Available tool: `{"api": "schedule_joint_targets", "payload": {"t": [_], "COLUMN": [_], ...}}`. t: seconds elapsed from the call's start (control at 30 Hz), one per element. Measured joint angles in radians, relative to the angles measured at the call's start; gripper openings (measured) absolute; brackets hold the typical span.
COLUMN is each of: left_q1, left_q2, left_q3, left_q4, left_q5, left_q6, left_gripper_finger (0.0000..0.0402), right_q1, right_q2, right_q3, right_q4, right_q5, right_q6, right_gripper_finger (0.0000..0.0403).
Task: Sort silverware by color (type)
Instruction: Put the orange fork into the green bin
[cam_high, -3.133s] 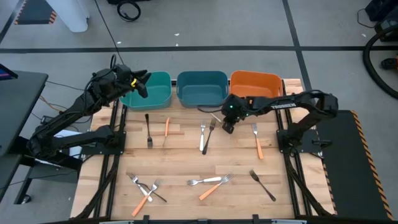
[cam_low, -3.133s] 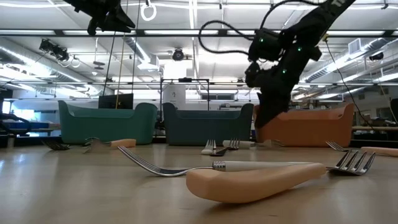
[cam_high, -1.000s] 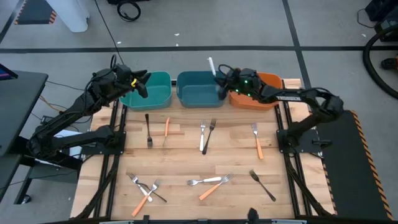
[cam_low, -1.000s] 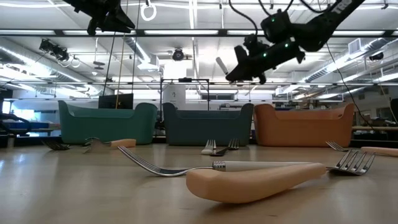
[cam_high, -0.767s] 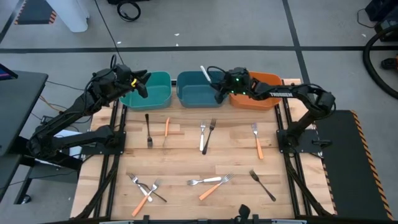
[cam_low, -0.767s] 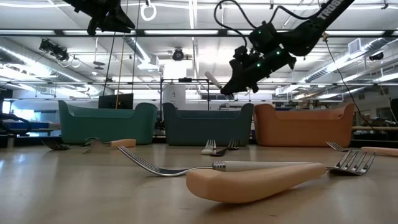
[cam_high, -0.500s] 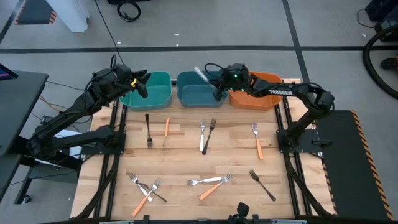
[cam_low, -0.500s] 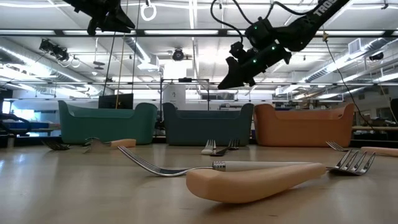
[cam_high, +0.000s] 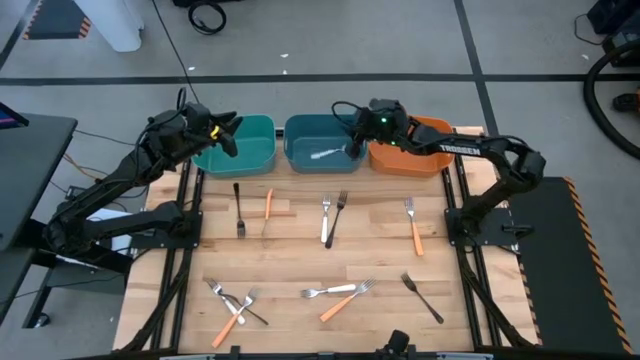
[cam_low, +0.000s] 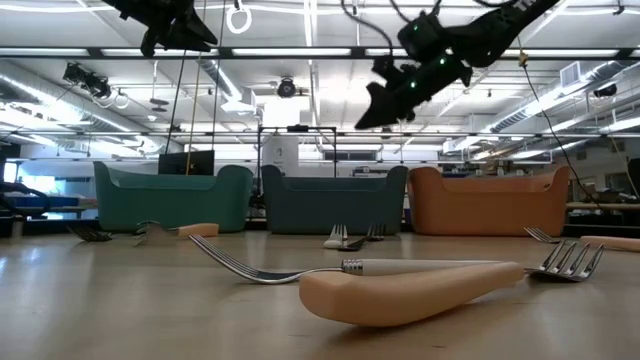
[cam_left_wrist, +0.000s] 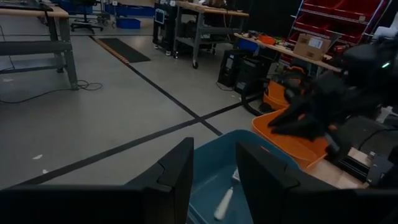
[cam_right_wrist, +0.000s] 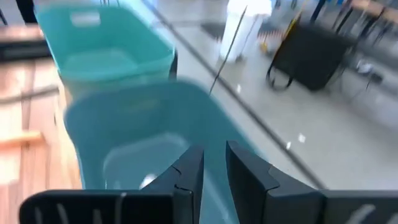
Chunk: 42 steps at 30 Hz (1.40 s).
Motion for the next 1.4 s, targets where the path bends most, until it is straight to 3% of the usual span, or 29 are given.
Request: {"api": "schedule_joint_targets", "payload": {"t": [0.27,0.57,0.9,1.13,1.4], "left_q1": [-0.035,-0.109,-0.306,-0.488,-0.618], "left_q2": [0.011,0.091,0.182,0.281,0.445], "left_q3": [0.001,0.001,0.001,0.001,0.001], "left_q4": [-0.021,-0.166,-0.381,-0.502,-0.509], "left_q5": [0.067,0.081,0.091,0.091,0.069], "left_q6": [-0.035,-0.251,-0.605,-0.826,-0.987], "left_gripper_finger": [0.013,0.013,0.013,0.013,0.013], "right_q1": [0.006,0.005,0.004,-0.009,-0.034], "right_q2": [-0.132,-0.234,-0.286,-0.281,-0.281], "right_q3": [0.001,0.001,0.001,0.001,0.001], "right_q4": [0.028,0.021,0.017,0.014,-0.016], "right_q5": [0.039,0.192,0.362,0.369,0.369], "right_q6": [-0.007,-0.007,-0.007,-0.007,-0.007], "right_gripper_finger": [0.0078,0.0078,0.0077,0.0077,0.0078]}}
